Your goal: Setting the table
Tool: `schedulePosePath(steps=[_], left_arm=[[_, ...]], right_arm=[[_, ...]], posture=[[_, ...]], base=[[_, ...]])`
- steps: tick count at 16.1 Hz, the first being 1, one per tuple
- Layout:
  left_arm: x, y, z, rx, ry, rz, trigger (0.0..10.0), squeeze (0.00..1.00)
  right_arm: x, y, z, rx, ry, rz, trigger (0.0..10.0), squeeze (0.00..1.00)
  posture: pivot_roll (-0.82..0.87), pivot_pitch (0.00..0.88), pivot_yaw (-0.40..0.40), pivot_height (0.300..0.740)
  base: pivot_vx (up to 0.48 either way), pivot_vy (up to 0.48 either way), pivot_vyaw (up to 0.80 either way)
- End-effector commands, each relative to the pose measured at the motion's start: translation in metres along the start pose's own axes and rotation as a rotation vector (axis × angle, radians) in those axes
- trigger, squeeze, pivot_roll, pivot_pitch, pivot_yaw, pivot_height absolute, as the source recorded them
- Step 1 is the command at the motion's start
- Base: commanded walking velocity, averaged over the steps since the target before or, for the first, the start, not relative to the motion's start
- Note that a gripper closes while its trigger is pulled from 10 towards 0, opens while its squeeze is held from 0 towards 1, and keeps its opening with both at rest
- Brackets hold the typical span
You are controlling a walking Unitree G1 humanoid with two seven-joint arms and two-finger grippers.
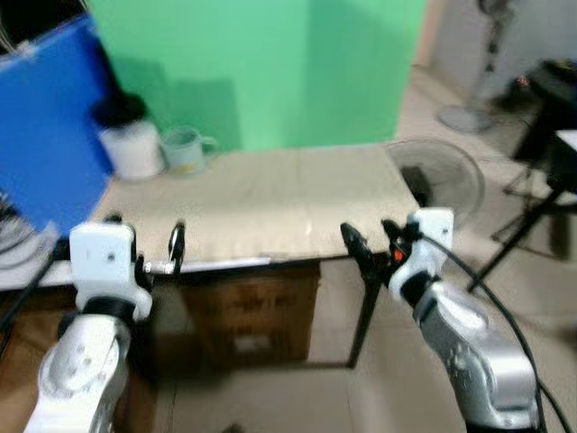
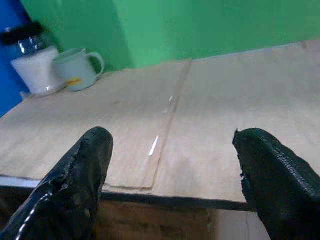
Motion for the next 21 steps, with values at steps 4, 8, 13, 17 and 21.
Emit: schedulePosePath(steps=[4,8,13,17,21], left_arm=[[-0.002,-0.001,-0.003,0.005,0.019,-0.018,10.0,0.0],[-0.003,-0.002,-0.003,0.009,0.022,-0.022,10.0,0.0],[-0.003,-0.008,-0.003,0.021,0.019,-0.089,10.0,0.0],[-0.003,-0.019,-0.004,0.012,0.003,-0.207,10.0,0.0],[-0.001,-0.028,-0.004,0.011,-0.022,-0.323,10.0,0.0]], right_arm=[[0.007,0.012,-0.002,-0.064,0.039,0.088,10.0,0.0],[0.013,0.017,-0.002,-0.07,0.048,0.124,10.0,0.0],[0.019,0.014,0.0,-0.035,0.012,0.1,10.0,0.0],[0.023,0.011,0.005,-0.053,-0.003,0.087,10.0,0.0],[0.03,0.01,0.013,-0.096,-0.044,0.08,10.0,0.0]], posture=[[0.04,0.0,0.049,0.74],[0.04,0.0,0.047,0.74],[0.05,0.0,0.043,0.74],[0.04,0.0,0.037,0.74],[0.04,0.0,0.021,0.74]], base=[[0.31,0.0,0.2],[0.313,0.0,0.8],[0.31,0.0,0.64],[0.298,0.0,0.0],[0.297,0.0,0.0]])
Point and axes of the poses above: a point about 5 cm out from each wrist's last joint towards the gripper, its own x axis pointing out of the wrist towards the gripper, its own z axis along the axis of the wrist's last joint, y = z × x, the point moved 2 cm from there along x, pointing out of the wrist towards the gripper, and after that the axes turned 15 degrees about x, right-handed, at the moved point
